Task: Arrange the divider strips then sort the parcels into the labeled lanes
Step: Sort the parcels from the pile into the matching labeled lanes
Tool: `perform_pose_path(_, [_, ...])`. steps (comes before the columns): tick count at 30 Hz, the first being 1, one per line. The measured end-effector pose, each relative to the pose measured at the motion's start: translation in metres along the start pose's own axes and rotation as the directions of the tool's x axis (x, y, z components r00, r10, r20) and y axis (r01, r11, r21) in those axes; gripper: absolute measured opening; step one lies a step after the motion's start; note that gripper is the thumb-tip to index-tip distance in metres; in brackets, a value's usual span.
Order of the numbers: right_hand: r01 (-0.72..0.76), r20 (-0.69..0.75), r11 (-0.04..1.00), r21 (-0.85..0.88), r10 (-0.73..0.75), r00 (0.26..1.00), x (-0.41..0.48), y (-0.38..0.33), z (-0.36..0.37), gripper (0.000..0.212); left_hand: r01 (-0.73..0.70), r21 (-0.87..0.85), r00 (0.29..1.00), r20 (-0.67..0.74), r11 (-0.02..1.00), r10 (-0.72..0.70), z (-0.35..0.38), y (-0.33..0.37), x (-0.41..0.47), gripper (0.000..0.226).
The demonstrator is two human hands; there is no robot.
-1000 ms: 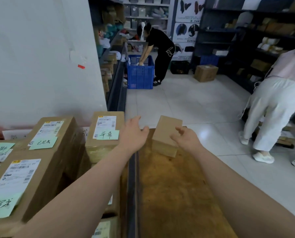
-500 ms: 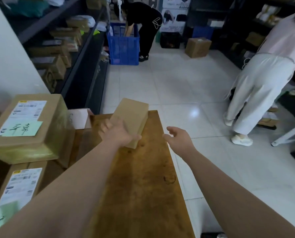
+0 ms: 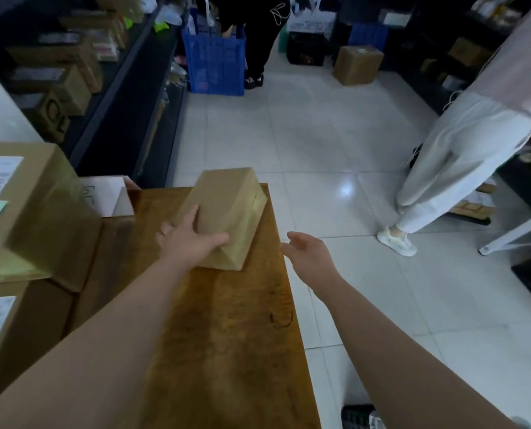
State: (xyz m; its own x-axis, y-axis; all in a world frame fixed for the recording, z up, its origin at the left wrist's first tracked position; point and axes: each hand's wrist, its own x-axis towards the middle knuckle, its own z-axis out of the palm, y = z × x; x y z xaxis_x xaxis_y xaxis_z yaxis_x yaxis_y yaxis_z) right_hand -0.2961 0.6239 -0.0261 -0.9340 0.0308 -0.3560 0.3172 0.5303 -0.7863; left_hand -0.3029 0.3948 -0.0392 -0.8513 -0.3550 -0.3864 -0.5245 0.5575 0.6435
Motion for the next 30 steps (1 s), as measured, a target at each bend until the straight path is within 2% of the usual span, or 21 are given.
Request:
perform_pose_path(1, [-0.009, 0.012, 1.0, 0.012, 0.009, 1.0, -0.001, -0.001, 0.0, 0.051, 0.02, -0.211, 0.999, 0.035, 0.977, -0.013, -0.001, -0.005, -0.011, 0.103])
perform_pose_path(2, [-0.019, 0.025, 1.0, 0.023, 0.018, 1.0, -0.003, -0.003, 0.001, 0.05, 0.07, -0.425, 0.995, 0.089, 0.902, -0.035, -0.002, -0.011, -0.023, 0.096])
perform_pose_path(3, [-0.03, 0.035, 0.999, 0.038, 0.029, 0.999, -0.005, -0.004, 0.002, 0.047, 0.146, -0.583, 0.985, 0.156, 0.799, -0.066, -0.003, -0.019, -0.035, 0.088])
perform_pose_path(4, [-0.044, 0.045, 0.998, 0.051, 0.041, 0.998, -0.007, -0.004, 0.003, 0.044, 0.233, -0.67, 0.968, 0.227, 0.705, -0.104, -0.002, -0.027, -0.046, 0.079])
perform_pose_path(7, [-0.073, 0.103, 0.996, 0.047, 0.068, 0.992, -0.015, -0.002, 0.011, 0.041, 0.428, -0.763, 0.903, 0.388, 0.485, -0.185, 0.004, -0.054, -0.072, 0.05])
perform_pose_path(8, [-0.085, 0.126, 0.996, 0.041, 0.079, 0.989, -0.018, -0.001, 0.014, 0.042, 0.458, -0.782, 0.888, 0.422, 0.422, -0.182, 0.007, -0.061, -0.079, 0.05])
perform_pose_path(10, [-0.103, 0.165, 0.994, 0.034, 0.096, 0.982, -0.028, 0.001, 0.021, 0.043, 0.467, -0.799, 0.884, 0.435, 0.378, -0.172, 0.012, -0.073, -0.091, 0.055])
perform_pose_path(12, [-0.091, 0.196, 0.996, 0.002, 0.089, 0.976, -0.037, 0.004, 0.028, 0.043, 0.44, -0.799, 0.898, 0.393, 0.411, -0.198, 0.015, -0.082, -0.102, 0.051])
perform_pose_path(13, [-0.082, 0.207, 0.996, -0.022, 0.085, 0.975, -0.041, 0.006, 0.031, 0.043, 0.409, -0.777, 0.913, 0.337, 0.479, -0.231, 0.016, -0.086, -0.107, 0.049])
perform_pose_path(16, [-0.038, 0.231, 0.998, -0.04, 0.046, 0.972, -0.05, 0.008, 0.041, 0.038, 0.222, -0.557, 0.971, 0.049, 0.801, -0.235, 0.019, -0.1, -0.121, 0.053])
perform_pose_path(17, [-0.027, 0.238, 0.999, -0.018, 0.031, 0.971, -0.051, 0.009, 0.044, 0.037, 0.157, -0.51, 0.979, -0.034, 0.845, -0.203, 0.018, -0.1, -0.124, 0.051])
perform_pose_path(19, [-0.01, 0.236, 1.0, 0.021, 0.005, 0.972, -0.053, 0.01, 0.048, 0.037, 0.062, -0.513, 0.986, -0.1, 0.856, -0.131, 0.013, -0.09, -0.126, 0.049])
perform_pose_path(24, [0.026, 0.241, 0.997, 0.071, -0.042, 0.97, -0.055, 0.009, 0.051, 0.04, -0.117, -0.485, 0.993, -0.081, 0.867, 0.088, -0.003, -0.053, -0.12, 0.057])
perform_pose_path(27, [0.026, 0.267, 0.994, 0.104, -0.053, 0.962, -0.058, 0.01, 0.051, 0.037, -0.085, -0.45, 0.996, -0.05, 0.889, 0.07, -0.01, -0.057, -0.118, 0.056])
perform_pose_path(30, [0.028, 0.283, 0.995, 0.098, -0.055, 0.958, -0.057, 0.016, 0.057, 0.034, -0.012, -0.537, 1.0, -0.017, 0.843, 0.004, -0.015, -0.069, -0.115, 0.052])
